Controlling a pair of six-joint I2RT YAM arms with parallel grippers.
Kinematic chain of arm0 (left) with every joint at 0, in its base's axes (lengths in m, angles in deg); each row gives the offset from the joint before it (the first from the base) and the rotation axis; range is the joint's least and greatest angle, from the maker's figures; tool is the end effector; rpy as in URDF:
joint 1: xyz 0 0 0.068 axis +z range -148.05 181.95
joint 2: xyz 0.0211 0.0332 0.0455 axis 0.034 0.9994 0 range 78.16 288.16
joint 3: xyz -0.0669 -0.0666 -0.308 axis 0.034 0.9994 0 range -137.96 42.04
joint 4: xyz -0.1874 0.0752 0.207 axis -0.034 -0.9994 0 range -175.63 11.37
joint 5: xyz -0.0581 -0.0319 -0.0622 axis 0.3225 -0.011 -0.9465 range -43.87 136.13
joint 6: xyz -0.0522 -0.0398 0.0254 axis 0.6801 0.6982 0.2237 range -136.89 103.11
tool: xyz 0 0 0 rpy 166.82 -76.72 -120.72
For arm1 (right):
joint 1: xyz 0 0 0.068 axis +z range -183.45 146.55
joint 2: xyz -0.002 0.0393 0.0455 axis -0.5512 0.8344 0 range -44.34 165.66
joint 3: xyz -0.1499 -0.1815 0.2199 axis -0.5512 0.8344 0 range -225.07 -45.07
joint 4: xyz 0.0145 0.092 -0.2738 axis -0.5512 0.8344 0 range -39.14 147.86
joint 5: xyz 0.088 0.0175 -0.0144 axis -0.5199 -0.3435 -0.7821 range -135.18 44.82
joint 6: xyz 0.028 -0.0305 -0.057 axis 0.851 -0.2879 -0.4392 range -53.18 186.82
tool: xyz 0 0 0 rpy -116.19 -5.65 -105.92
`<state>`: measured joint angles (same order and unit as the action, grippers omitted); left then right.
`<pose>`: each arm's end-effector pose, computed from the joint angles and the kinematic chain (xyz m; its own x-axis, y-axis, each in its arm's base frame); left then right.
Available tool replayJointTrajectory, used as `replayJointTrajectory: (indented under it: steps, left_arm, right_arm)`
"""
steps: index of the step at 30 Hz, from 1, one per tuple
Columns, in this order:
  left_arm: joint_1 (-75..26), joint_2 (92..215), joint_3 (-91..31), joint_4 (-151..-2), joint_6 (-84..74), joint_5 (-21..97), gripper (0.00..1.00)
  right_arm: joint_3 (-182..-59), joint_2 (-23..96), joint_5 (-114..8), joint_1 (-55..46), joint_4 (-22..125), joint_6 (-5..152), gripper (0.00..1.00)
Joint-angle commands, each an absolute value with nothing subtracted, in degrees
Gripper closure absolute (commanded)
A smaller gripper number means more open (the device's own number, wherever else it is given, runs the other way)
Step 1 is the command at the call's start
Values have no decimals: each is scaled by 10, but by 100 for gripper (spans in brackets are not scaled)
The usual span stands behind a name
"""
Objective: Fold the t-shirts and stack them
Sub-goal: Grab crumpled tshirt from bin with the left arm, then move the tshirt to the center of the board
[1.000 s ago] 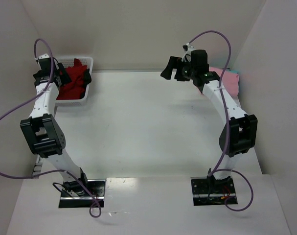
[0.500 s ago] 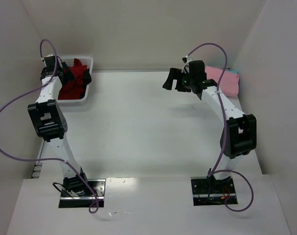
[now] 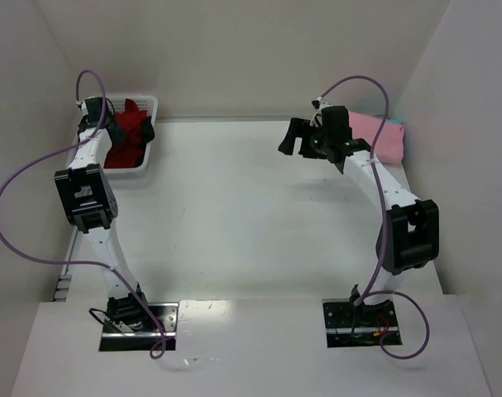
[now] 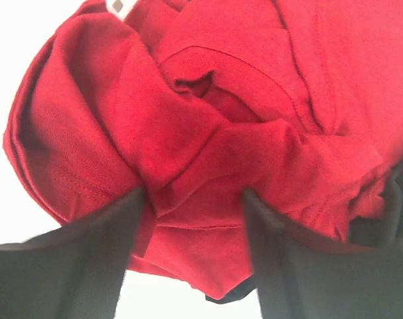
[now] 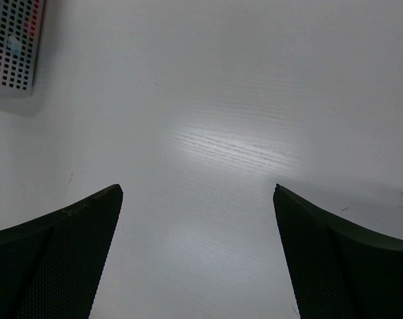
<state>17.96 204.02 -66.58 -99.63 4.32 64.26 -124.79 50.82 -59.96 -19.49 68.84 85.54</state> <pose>0.5577 0.1786 0.2648 -0.3749 -0.4652 -0.8019 -0.6786 0.7270 -0.1045 0.4205 0.1196 0.3403 -0.6474 0.1588 -0.7455 -0.2452 0.8827 0.4010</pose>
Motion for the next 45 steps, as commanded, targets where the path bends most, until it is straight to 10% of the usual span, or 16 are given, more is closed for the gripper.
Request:
replayJointTrajectory:
  steps: [1,8,35,45]
  left_arm:
    - [177,2045,-691,-983,48,651,36]
    - [177,2022,-685,-983,60,659,100]
    - [-95,1637,-874,-1140,58,483,100]
    - [-100,1521,-863,-1045,166,255,100]
  right_arm:
    - [-1217,455,-582,-196,663,867,0]
    - [-1201,429,-571,-196,663,878,0]
    - [-1158,258,-589,-196,627,870,0]
    - [-1092,206,-655,-196,507,896,0]
